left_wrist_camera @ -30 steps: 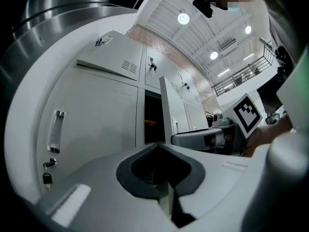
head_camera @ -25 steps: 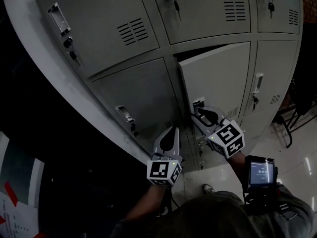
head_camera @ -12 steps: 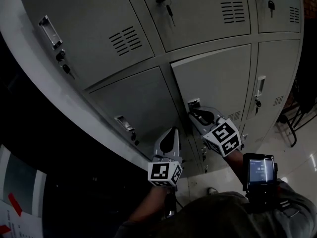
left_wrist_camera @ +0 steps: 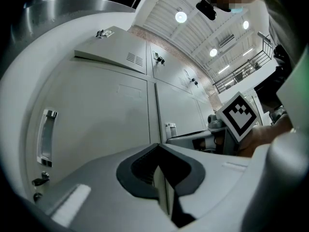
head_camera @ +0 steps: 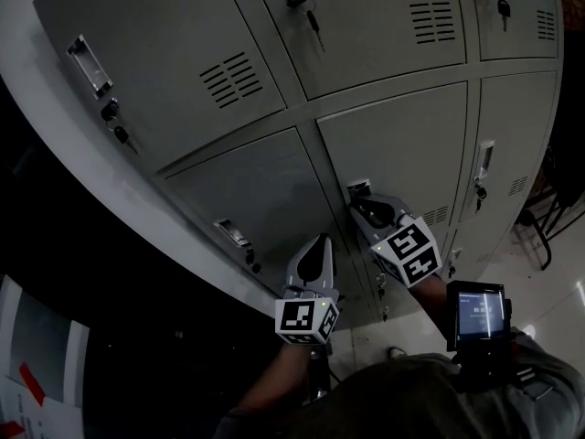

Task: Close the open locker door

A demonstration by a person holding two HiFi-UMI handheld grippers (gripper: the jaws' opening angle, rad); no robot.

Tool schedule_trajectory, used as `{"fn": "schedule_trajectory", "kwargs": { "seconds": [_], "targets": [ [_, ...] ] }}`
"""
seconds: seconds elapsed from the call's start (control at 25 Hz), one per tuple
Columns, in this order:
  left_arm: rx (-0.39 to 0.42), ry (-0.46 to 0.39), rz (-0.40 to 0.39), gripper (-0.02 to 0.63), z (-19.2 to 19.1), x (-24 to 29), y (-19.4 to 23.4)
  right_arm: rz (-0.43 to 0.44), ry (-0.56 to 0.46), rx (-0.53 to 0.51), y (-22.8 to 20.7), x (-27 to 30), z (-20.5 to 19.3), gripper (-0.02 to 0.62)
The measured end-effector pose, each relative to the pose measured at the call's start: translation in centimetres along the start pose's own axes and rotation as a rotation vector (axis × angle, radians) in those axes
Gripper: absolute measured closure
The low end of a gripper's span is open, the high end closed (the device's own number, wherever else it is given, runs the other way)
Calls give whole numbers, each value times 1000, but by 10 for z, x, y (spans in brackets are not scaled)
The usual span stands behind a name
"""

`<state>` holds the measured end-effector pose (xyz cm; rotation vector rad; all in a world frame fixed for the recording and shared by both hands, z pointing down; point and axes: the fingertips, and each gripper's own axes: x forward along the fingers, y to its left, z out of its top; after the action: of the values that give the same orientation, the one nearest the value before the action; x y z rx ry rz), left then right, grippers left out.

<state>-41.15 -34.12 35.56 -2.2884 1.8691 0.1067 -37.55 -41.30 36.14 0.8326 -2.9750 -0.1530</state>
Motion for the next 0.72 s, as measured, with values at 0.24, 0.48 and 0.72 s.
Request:
{"fn": "schedule_trajectory", "kwargs": {
  "seconds": [0.24,0.48,0.72],
  "targets": [
    [6,-3,2,606,3,-1,5,-30,4,8,-4,5,-1,558],
    [4,-8,-11,606,-1,-2,10,-60,5,-6,-5,7,0,555],
    [-2,-5,-13,606,1,-3,13,-105,12,-64,-4,8,-1,546]
  ]
}}
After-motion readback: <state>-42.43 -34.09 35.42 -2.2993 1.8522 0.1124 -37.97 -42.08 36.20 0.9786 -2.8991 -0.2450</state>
